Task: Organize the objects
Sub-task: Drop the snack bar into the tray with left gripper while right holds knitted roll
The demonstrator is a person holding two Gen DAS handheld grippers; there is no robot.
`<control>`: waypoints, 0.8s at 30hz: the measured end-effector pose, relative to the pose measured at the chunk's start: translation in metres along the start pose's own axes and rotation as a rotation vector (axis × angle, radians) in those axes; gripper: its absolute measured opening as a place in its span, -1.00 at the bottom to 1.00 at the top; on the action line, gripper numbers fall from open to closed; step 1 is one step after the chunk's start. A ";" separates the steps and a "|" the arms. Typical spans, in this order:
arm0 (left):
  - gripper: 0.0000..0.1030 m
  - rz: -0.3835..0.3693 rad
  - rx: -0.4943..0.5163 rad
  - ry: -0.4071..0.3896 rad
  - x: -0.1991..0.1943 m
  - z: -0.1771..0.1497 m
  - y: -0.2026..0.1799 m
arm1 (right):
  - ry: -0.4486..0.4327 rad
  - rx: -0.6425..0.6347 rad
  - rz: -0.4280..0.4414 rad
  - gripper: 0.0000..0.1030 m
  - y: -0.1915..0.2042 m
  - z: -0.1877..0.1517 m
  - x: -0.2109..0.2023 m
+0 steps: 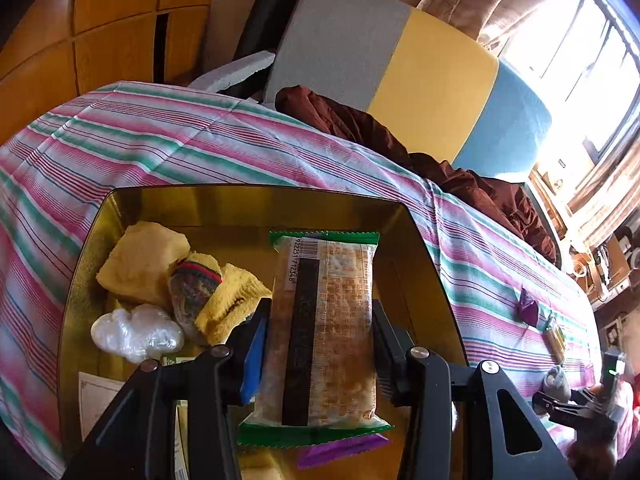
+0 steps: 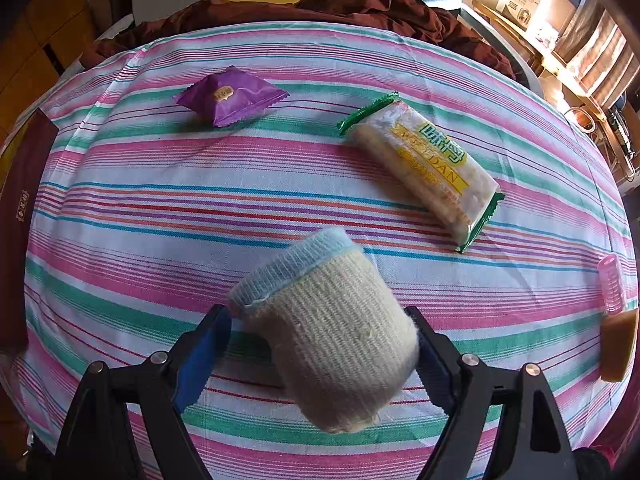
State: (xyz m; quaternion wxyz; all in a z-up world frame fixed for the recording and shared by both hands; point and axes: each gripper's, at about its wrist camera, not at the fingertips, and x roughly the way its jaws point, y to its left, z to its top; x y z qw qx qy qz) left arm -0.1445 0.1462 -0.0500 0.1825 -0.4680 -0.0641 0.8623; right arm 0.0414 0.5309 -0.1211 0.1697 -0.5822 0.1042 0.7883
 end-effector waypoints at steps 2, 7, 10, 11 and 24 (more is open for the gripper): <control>-0.10 0.021 -0.006 0.022 0.011 0.004 0.001 | 0.000 -0.001 0.001 0.69 -0.001 0.001 0.000; -0.04 0.025 0.005 0.040 0.026 0.009 0.000 | 0.000 0.000 0.000 0.69 -0.002 0.001 0.000; -0.03 0.028 0.010 0.037 0.025 0.007 -0.002 | 0.000 0.001 0.001 0.69 -0.003 0.002 0.000; -0.03 0.025 0.009 0.034 0.023 0.006 -0.002 | 0.000 0.001 0.001 0.69 -0.003 0.002 0.000; 0.27 0.109 0.086 -0.086 -0.037 -0.036 -0.008 | -0.002 -0.002 -0.005 0.69 -0.008 0.007 0.000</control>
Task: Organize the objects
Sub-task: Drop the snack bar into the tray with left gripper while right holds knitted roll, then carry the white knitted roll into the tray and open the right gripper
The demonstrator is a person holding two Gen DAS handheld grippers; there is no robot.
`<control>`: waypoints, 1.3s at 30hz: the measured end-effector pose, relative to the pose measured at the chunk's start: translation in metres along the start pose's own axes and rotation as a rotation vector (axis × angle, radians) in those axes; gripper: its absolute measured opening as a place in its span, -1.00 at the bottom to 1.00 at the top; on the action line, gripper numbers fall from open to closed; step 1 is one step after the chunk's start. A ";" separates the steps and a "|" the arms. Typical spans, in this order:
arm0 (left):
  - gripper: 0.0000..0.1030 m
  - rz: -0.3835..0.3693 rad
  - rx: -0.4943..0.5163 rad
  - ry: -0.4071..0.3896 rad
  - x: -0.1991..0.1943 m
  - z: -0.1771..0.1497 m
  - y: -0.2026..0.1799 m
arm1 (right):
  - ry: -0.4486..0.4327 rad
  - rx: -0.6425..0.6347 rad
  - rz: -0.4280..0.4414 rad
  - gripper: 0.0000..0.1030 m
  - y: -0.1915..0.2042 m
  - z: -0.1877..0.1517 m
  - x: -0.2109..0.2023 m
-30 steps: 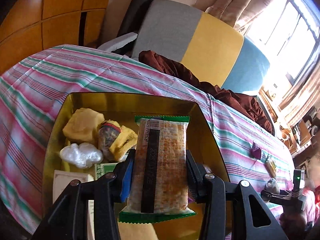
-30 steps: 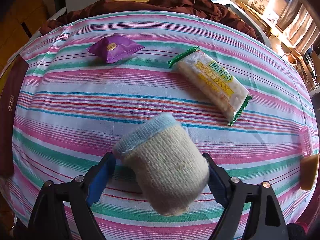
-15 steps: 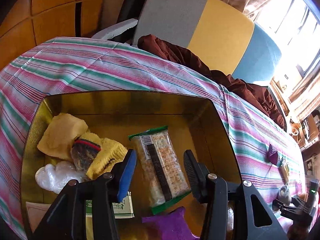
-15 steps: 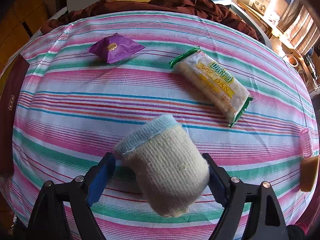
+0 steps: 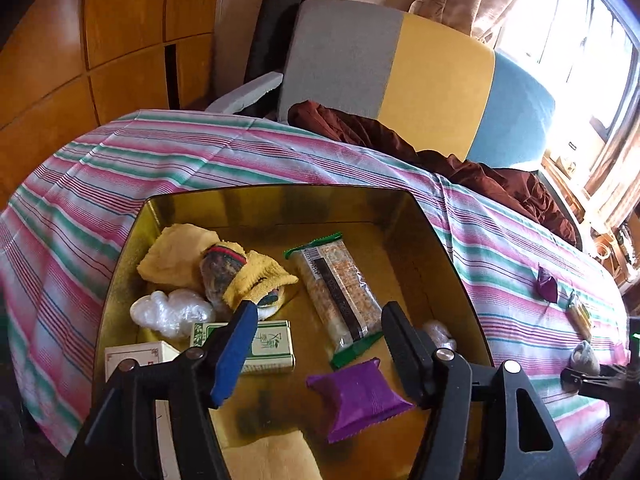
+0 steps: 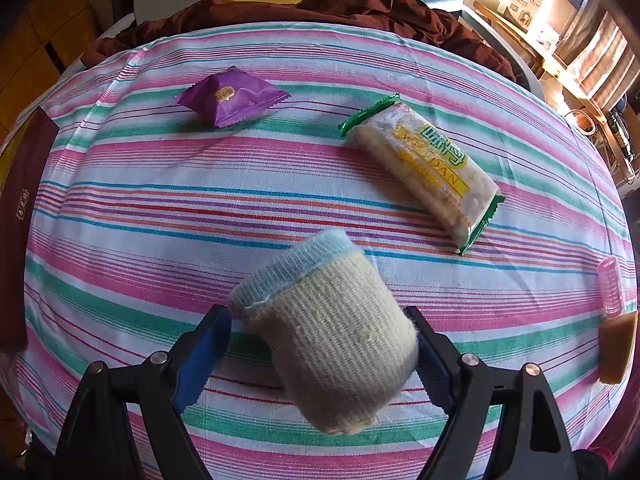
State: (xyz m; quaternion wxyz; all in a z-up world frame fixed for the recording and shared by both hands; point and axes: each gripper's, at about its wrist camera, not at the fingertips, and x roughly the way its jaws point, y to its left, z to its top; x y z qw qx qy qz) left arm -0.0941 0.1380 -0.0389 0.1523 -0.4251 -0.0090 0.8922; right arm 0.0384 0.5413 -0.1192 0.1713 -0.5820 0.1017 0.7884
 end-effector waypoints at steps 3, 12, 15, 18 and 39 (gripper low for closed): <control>0.27 0.008 0.017 -0.024 -0.014 -0.008 -0.001 | -0.007 -0.012 -0.006 0.64 0.000 0.002 -0.001; 0.32 0.045 0.049 -0.077 -0.043 -0.029 0.002 | -0.028 -0.058 0.002 0.18 0.002 0.009 -0.004; 0.32 0.049 0.045 -0.072 -0.047 -0.036 0.007 | -0.028 -0.052 0.004 0.17 0.008 0.005 -0.005; 0.32 0.053 0.044 -0.065 -0.050 -0.043 0.010 | -0.025 -0.041 0.009 0.15 0.010 -0.002 -0.007; 0.36 0.048 0.009 -0.079 -0.069 -0.053 0.034 | -0.074 -0.101 0.227 0.14 0.112 -0.008 -0.045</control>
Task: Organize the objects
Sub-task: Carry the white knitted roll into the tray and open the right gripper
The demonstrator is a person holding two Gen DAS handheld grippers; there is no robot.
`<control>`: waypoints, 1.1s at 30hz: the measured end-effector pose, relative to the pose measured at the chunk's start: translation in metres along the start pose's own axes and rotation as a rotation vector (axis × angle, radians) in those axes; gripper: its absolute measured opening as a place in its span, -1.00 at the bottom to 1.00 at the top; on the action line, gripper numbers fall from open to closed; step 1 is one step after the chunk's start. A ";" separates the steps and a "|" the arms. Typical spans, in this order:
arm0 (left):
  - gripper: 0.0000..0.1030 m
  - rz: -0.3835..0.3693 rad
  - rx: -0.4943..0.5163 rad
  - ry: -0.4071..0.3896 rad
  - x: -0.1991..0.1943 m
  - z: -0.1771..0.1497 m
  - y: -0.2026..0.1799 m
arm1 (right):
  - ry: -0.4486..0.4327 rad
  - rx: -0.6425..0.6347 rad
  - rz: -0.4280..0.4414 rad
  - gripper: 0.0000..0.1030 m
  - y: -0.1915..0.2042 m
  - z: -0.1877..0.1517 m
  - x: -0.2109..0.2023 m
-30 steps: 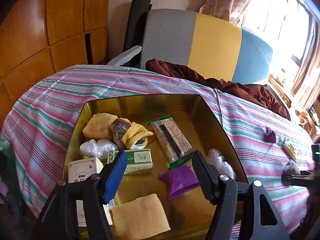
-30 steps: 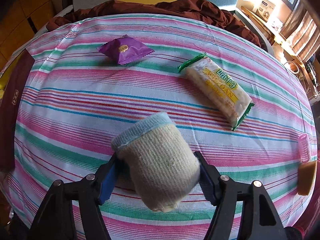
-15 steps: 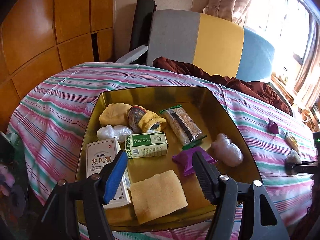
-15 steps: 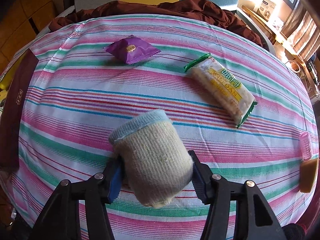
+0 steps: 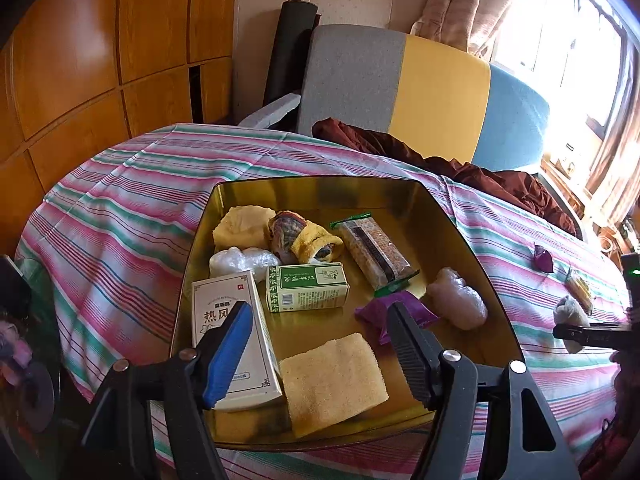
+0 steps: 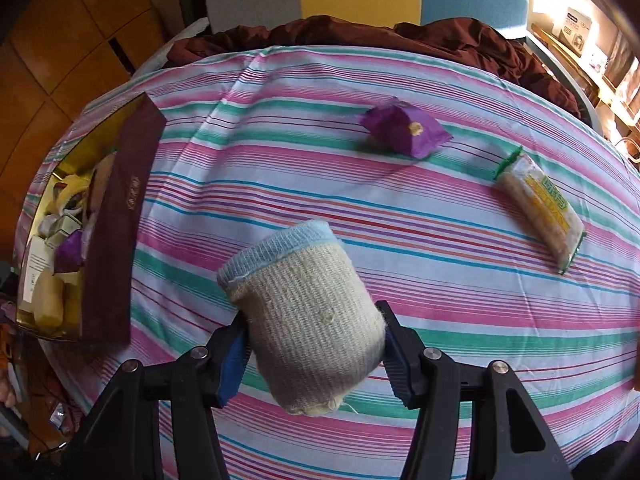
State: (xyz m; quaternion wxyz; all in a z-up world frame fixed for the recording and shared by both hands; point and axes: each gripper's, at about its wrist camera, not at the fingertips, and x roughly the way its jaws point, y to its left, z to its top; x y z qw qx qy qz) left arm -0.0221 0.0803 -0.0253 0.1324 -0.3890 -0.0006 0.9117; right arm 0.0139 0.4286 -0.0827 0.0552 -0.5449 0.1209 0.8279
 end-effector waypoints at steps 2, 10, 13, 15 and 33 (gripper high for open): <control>0.38 0.002 -0.008 0.001 -0.001 -0.001 0.004 | -0.024 -0.024 0.014 0.14 0.027 -0.002 -0.010; 0.46 -0.001 -0.060 -0.023 -0.013 -0.001 0.026 | -0.152 -0.098 0.160 0.14 0.098 0.030 -0.036; 0.46 0.001 -0.075 -0.036 -0.017 0.001 0.033 | -0.158 -0.137 0.209 0.15 0.129 0.042 -0.030; 0.46 0.006 -0.081 -0.044 -0.018 0.002 0.037 | -0.150 -0.162 0.218 0.17 0.149 0.047 -0.021; 0.46 0.044 -0.117 -0.015 -0.012 -0.006 0.058 | -0.164 -0.312 0.199 0.93 0.203 0.036 0.003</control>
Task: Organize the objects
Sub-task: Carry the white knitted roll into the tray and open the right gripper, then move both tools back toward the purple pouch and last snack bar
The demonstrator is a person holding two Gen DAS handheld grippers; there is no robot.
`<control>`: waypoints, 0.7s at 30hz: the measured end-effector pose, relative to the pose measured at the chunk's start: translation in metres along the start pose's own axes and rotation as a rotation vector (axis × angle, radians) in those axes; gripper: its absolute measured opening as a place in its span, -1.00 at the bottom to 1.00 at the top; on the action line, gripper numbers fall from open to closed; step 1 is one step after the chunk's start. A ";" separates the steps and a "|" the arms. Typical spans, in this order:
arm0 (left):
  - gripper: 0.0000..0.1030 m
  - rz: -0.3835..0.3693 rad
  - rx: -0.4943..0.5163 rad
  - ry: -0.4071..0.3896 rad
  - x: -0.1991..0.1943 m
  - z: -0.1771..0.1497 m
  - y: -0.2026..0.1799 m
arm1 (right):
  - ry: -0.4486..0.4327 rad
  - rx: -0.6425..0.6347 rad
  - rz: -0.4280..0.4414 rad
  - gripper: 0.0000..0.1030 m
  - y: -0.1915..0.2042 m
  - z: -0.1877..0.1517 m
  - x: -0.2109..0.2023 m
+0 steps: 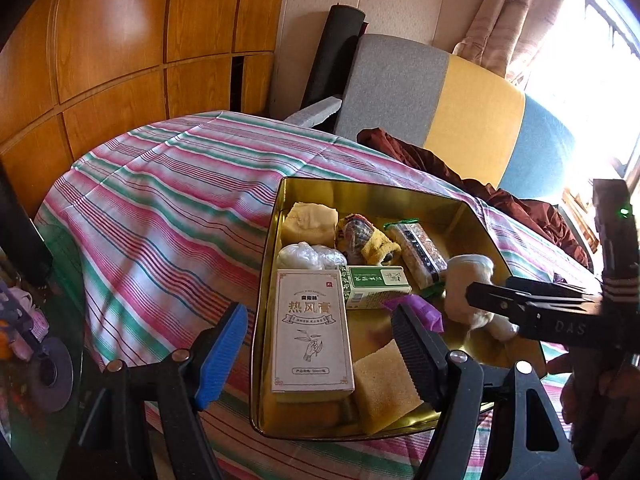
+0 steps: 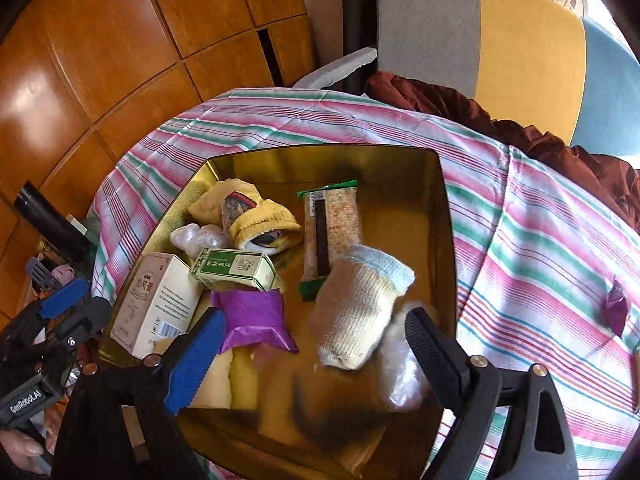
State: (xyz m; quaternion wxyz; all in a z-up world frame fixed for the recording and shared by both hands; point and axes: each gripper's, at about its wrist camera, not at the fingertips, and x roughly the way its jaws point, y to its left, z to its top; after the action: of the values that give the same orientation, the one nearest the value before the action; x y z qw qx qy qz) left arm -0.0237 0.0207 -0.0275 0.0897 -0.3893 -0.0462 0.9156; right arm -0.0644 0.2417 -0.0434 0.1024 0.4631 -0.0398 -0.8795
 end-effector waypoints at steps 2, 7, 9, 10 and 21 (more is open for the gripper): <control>0.46 0.012 0.010 0.004 0.001 -0.001 -0.004 | -0.029 -0.015 -0.027 0.94 -0.003 -0.005 -0.011; 0.46 0.022 0.039 0.007 0.002 -0.002 -0.013 | -0.076 0.000 -0.079 0.94 -0.017 -0.016 -0.034; 0.46 0.017 0.047 0.006 0.000 -0.002 -0.016 | -0.080 0.006 -0.110 0.94 -0.026 -0.019 -0.040; 0.47 0.018 0.051 0.003 0.000 -0.001 -0.018 | -0.080 0.011 -0.123 0.94 -0.031 -0.021 -0.043; 0.57 -0.023 0.122 0.011 -0.004 -0.003 -0.044 | -0.057 0.146 -0.352 0.94 -0.132 -0.046 -0.077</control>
State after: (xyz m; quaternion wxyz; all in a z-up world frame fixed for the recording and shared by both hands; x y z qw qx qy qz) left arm -0.0134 0.0632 -0.0195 0.1242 -0.3874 0.0055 0.9135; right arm -0.0035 0.3882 -0.0293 -0.0882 0.4439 -0.0250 -0.8914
